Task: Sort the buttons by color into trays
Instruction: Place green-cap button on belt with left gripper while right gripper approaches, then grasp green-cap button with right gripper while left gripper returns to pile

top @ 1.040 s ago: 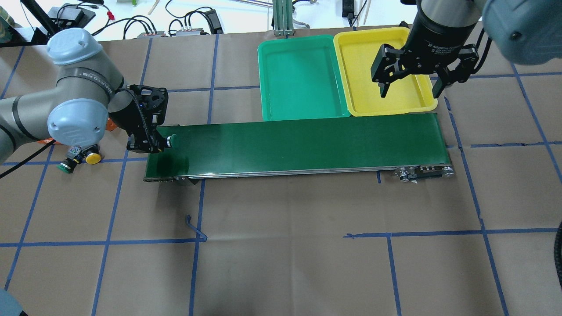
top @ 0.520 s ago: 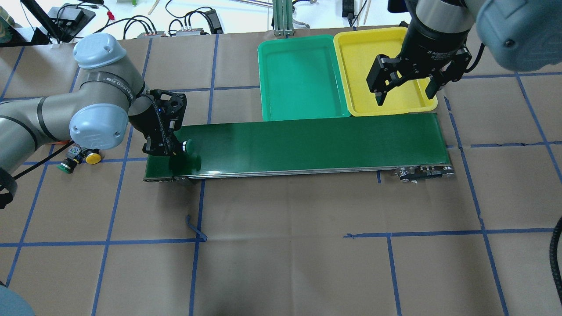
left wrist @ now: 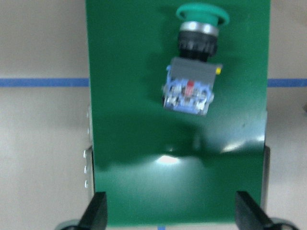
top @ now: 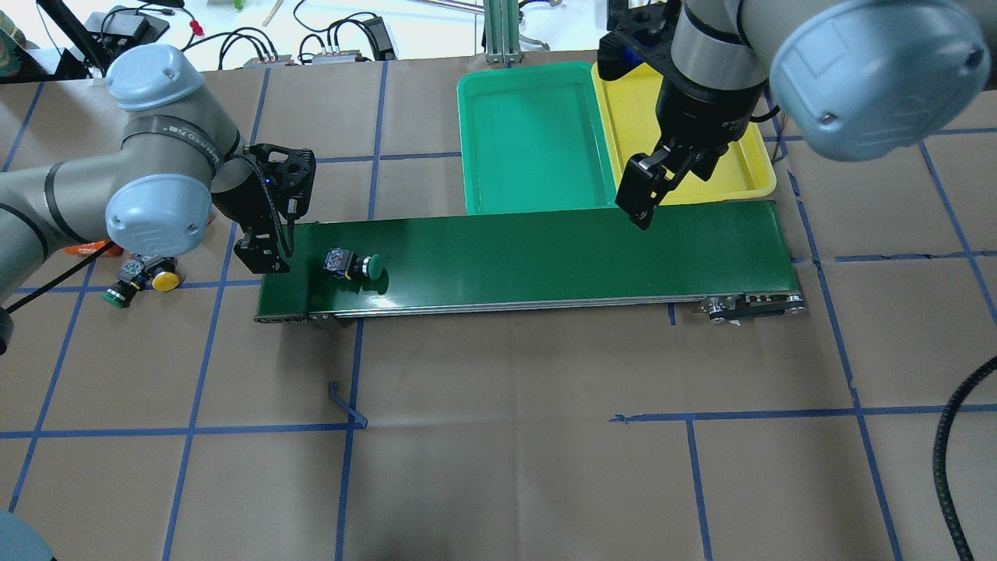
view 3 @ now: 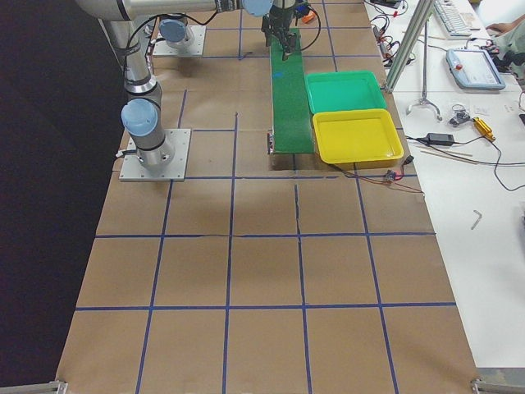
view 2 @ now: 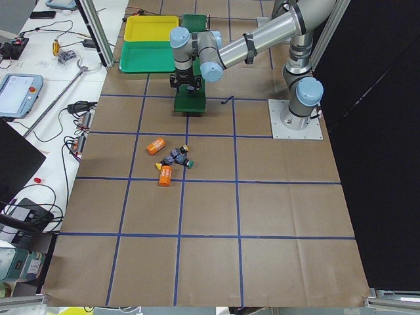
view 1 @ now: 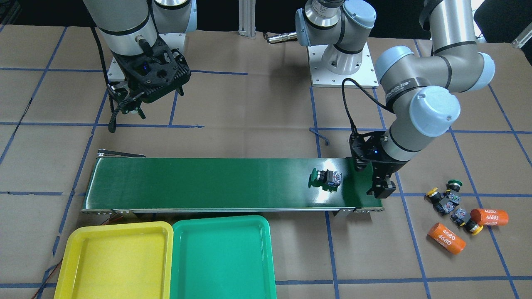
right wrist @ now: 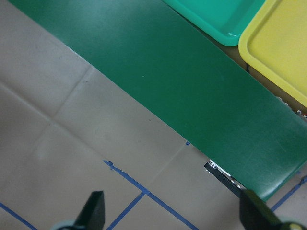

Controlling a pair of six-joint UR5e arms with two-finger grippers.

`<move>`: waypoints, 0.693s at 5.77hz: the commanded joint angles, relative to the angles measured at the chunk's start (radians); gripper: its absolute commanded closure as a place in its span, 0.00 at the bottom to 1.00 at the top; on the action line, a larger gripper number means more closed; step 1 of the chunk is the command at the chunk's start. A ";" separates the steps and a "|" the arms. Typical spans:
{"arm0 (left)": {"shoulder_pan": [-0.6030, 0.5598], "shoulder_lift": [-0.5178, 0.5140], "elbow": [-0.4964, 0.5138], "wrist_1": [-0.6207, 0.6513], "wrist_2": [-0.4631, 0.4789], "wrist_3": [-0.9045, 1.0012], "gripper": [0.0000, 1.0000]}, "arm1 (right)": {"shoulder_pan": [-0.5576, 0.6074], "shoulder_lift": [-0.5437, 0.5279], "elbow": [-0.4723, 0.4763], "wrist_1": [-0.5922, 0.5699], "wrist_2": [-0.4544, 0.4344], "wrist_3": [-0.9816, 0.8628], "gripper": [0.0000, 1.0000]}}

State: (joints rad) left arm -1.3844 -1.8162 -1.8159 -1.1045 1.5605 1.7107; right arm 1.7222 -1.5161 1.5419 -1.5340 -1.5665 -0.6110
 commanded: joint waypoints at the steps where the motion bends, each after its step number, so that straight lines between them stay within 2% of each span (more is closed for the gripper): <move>1: 0.178 -0.024 0.036 0.015 0.007 0.144 0.03 | 0.054 0.008 0.030 -0.017 -0.003 -0.392 0.00; 2: 0.262 -0.049 0.059 0.015 0.006 0.244 0.03 | 0.060 0.032 0.049 -0.096 0.000 -0.485 0.00; 3: 0.330 -0.063 0.102 0.031 0.006 0.244 0.02 | 0.060 0.051 0.073 -0.135 0.000 -0.512 0.00; 4: 0.379 -0.119 0.165 0.032 0.006 0.250 0.02 | 0.060 0.056 0.086 -0.167 -0.001 -0.588 0.00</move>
State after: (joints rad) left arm -1.0575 -1.8944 -1.7022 -1.0768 1.5662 1.9489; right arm 1.7816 -1.4689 1.6131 -1.6674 -1.5668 -1.1343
